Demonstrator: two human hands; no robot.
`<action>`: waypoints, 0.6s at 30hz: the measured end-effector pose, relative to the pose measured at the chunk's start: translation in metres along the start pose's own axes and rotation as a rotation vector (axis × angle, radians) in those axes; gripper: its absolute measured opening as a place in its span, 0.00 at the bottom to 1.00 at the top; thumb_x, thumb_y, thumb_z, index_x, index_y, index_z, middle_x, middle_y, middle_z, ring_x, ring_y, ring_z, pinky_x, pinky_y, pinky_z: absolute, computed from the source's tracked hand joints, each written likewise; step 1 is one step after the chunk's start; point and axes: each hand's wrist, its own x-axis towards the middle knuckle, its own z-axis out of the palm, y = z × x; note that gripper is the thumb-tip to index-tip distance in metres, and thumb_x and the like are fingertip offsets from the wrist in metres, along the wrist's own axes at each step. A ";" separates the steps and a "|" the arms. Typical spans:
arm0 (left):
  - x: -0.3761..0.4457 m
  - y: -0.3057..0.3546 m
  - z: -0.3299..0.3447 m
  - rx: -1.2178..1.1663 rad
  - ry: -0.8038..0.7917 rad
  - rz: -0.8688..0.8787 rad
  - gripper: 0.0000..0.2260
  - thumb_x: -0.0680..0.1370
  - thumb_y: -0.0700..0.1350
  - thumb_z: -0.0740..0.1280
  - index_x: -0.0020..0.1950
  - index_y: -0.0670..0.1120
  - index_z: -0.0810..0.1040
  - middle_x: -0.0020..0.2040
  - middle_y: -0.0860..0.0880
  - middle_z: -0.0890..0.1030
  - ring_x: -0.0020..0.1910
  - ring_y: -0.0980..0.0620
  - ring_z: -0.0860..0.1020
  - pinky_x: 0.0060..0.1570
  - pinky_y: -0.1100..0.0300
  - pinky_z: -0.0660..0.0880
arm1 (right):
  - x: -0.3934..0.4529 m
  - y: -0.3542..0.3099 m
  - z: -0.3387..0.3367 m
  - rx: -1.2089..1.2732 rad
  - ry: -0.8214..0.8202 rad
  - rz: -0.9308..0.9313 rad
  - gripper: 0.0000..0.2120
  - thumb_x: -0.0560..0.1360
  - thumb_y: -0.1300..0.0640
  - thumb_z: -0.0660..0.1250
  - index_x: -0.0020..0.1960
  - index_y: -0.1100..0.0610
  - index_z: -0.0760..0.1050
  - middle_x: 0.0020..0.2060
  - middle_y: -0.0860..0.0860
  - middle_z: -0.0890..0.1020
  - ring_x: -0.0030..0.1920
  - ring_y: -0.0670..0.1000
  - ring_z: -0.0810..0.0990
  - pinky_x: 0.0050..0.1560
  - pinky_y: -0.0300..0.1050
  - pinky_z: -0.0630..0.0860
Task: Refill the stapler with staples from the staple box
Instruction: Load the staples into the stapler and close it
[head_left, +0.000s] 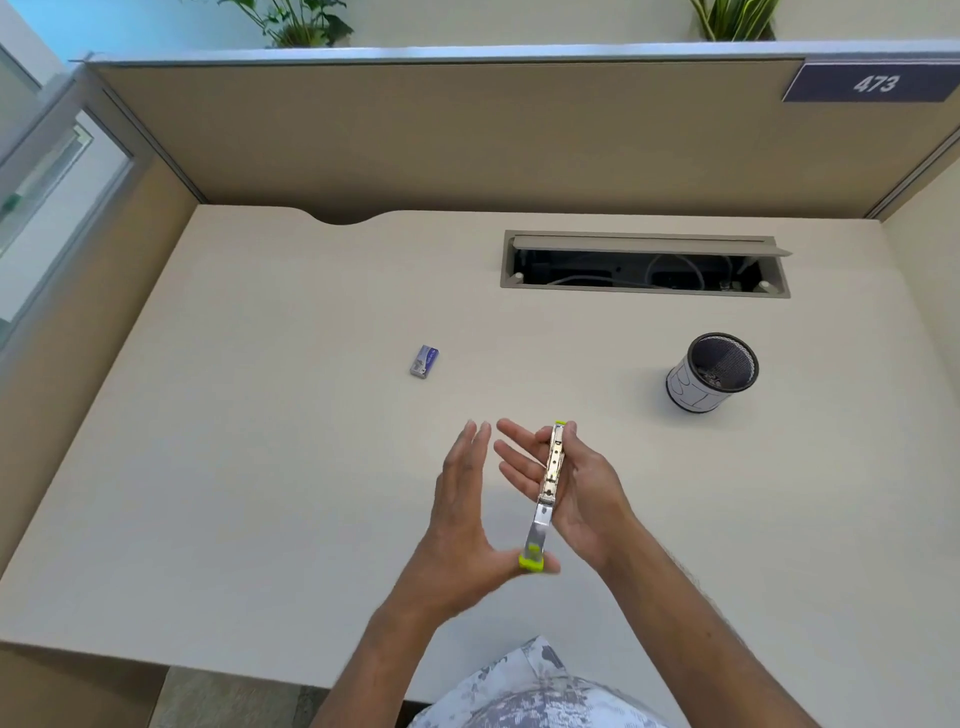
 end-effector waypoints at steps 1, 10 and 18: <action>0.005 0.002 0.001 -0.051 0.059 -0.004 0.57 0.63 0.63 0.81 0.83 0.59 0.49 0.83 0.63 0.48 0.81 0.65 0.48 0.73 0.69 0.54 | 0.000 0.003 -0.001 -0.017 -0.002 0.009 0.21 0.86 0.44 0.52 0.49 0.59 0.73 0.64 0.62 0.83 0.66 0.64 0.81 0.72 0.60 0.71; 0.049 0.018 0.001 -0.313 0.007 -0.279 0.17 0.74 0.55 0.77 0.60 0.51 0.84 0.61 0.53 0.83 0.55 0.72 0.79 0.45 0.72 0.77 | -0.001 0.022 -0.001 -0.300 0.064 0.031 0.25 0.86 0.43 0.51 0.43 0.54 0.80 0.40 0.49 0.82 0.42 0.51 0.82 0.51 0.49 0.76; 0.069 0.034 0.024 -0.189 0.169 -0.317 0.20 0.68 0.64 0.78 0.51 0.53 0.81 0.42 0.54 0.87 0.43 0.60 0.85 0.47 0.58 0.83 | 0.015 0.018 -0.010 -0.169 0.045 0.029 0.45 0.76 0.25 0.40 0.49 0.58 0.83 0.45 0.54 0.85 0.46 0.52 0.84 0.47 0.45 0.79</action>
